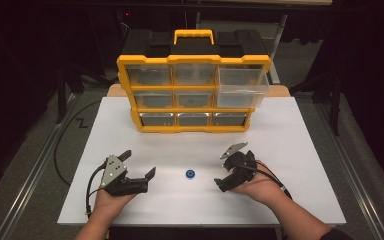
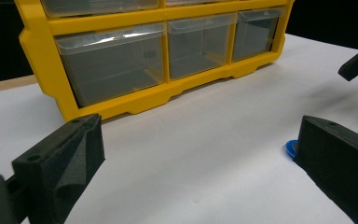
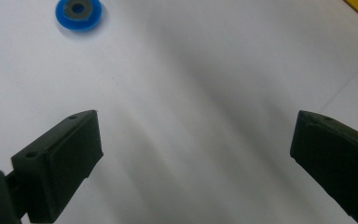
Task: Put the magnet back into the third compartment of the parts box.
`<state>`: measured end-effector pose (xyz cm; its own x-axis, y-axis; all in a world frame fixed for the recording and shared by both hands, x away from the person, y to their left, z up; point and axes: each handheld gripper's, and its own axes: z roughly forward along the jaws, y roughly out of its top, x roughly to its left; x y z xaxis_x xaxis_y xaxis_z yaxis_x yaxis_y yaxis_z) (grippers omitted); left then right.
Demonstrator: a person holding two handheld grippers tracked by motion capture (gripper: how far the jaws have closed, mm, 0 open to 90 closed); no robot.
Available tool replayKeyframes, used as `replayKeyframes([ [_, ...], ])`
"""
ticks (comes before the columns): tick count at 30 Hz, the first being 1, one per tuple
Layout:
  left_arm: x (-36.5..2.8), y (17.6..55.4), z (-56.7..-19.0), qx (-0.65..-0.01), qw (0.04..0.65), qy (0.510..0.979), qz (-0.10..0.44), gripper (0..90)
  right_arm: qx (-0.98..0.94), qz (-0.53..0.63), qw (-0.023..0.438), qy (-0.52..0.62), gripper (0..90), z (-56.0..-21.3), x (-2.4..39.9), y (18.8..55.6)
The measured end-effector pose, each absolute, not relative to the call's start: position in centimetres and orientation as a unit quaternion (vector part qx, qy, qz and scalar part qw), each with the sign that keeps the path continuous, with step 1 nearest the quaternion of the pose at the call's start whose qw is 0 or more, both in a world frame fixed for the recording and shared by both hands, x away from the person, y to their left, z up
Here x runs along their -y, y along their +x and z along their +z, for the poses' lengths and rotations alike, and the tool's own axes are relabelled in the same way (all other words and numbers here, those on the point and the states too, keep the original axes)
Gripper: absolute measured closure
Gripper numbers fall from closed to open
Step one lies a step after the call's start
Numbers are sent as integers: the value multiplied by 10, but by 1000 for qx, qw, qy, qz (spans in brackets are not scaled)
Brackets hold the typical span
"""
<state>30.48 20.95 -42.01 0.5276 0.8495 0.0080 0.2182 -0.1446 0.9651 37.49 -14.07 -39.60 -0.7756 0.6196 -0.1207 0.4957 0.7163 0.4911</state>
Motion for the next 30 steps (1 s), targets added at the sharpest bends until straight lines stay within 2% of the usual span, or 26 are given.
replayKeyframes([
  [10,-209,304,-420,-382,529,695,301,21,-923,227,133,280,77,-399,117,377],
  [22,-210,304,-420,-383,530,694,302,21,-930,242,109,254,181,-405,92,378],
  [30,-211,304,-420,-384,530,693,303,22,-932,252,103,238,319,-408,78,379],
])
